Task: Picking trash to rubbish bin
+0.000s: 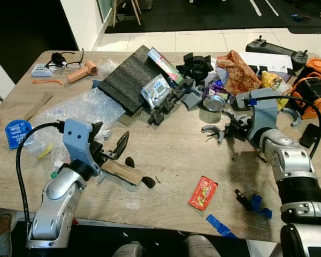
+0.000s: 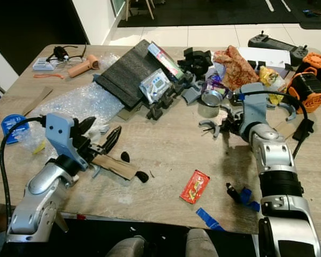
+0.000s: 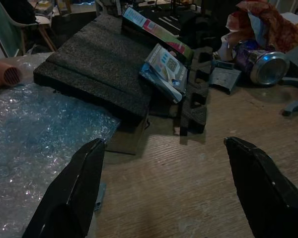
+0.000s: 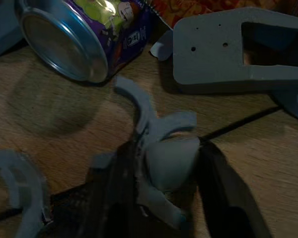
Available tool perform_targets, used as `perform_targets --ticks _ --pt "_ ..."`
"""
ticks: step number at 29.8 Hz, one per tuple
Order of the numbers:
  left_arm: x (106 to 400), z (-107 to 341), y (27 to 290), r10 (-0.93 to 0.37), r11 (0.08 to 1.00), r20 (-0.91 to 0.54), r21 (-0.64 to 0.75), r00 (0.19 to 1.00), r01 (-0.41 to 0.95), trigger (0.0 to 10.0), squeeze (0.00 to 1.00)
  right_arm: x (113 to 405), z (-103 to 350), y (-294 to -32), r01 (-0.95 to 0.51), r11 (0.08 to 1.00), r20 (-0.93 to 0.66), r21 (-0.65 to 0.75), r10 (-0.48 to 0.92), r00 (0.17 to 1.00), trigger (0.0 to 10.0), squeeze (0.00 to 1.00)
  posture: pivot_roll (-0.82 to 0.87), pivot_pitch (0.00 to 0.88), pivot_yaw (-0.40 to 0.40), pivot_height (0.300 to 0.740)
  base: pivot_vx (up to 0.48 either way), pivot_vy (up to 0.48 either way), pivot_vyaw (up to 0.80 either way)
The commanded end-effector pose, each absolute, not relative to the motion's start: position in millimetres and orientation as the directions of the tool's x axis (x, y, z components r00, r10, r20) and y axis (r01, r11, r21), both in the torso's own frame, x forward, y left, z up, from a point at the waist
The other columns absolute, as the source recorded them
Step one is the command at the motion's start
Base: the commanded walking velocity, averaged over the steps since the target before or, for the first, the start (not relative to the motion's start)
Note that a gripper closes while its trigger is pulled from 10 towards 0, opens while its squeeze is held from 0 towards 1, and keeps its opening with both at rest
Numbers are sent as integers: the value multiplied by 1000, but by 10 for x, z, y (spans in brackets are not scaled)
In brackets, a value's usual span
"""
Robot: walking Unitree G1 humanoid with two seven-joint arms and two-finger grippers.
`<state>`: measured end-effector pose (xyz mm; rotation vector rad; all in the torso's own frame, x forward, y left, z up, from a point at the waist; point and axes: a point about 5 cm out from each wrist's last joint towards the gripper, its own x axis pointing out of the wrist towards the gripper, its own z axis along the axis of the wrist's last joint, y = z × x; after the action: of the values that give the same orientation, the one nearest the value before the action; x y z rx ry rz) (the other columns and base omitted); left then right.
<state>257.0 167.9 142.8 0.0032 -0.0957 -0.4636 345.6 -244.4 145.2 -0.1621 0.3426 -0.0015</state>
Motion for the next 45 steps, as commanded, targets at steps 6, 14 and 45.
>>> perform_targets --ticks 6,14,45 --pt "2578 1398 1706 -451 892 77 33 889 450 10000 0 3479 1493 -2404 -5 998 -282 -58 -11 959 0 0 -116 53 64 740 0 0 0" --pt "2631 1378 1718 -424 906 79 16 902 424 10000 0 3535 1945 -2115 -156 967 36 200 152 988 0 0 -123 28 54 740 0 0 0" --pt "2738 1310 1660 -231 952 68 -192 971 240 10000 0 3220 1445 -1341 -476 640 202 603 455 867 10000 0 -126 0 17 740 -131 0 0"
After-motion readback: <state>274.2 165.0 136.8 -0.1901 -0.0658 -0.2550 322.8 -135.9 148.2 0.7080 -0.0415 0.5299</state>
